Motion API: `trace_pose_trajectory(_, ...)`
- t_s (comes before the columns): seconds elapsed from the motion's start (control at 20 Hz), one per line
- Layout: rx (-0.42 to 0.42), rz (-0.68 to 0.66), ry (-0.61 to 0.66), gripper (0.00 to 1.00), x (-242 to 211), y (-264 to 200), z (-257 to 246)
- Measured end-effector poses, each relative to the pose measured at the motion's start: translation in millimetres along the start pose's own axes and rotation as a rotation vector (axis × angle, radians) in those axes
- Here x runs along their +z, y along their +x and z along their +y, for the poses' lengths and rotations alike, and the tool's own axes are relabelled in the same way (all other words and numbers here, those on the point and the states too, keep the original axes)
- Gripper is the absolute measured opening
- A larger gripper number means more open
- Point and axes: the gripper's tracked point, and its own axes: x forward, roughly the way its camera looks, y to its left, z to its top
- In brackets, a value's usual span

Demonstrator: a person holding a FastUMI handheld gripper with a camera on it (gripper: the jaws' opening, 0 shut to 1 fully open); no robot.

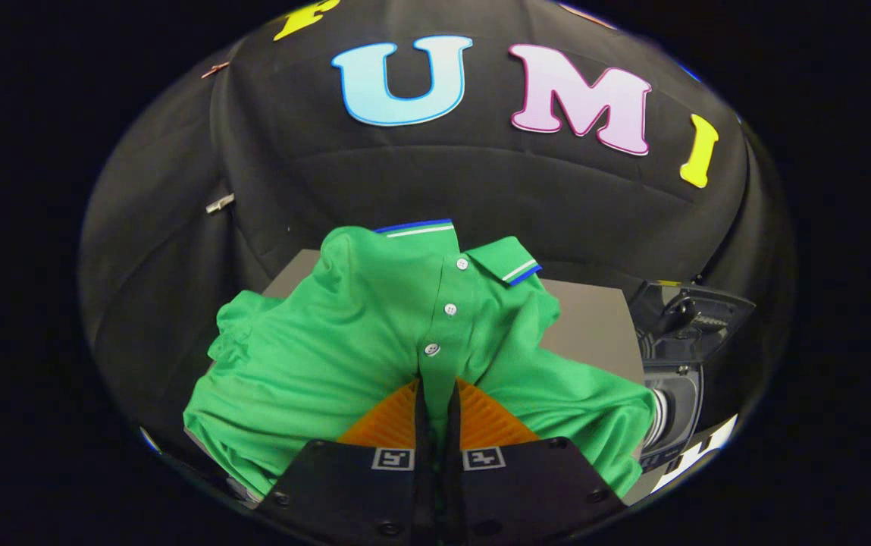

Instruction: Put the clothes into the washing machine and then close the washing machine lid.

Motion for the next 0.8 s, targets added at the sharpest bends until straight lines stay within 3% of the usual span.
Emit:
trace_pose_trajectory(0.55, 0.087, -0.106, -0.031, 0.08, 34.0, -38.4, 5.3)
trace_pose_trajectory(0.8, 0.069, -0.146, -0.022, 0.08, 47.1, -65.7, -40.4)
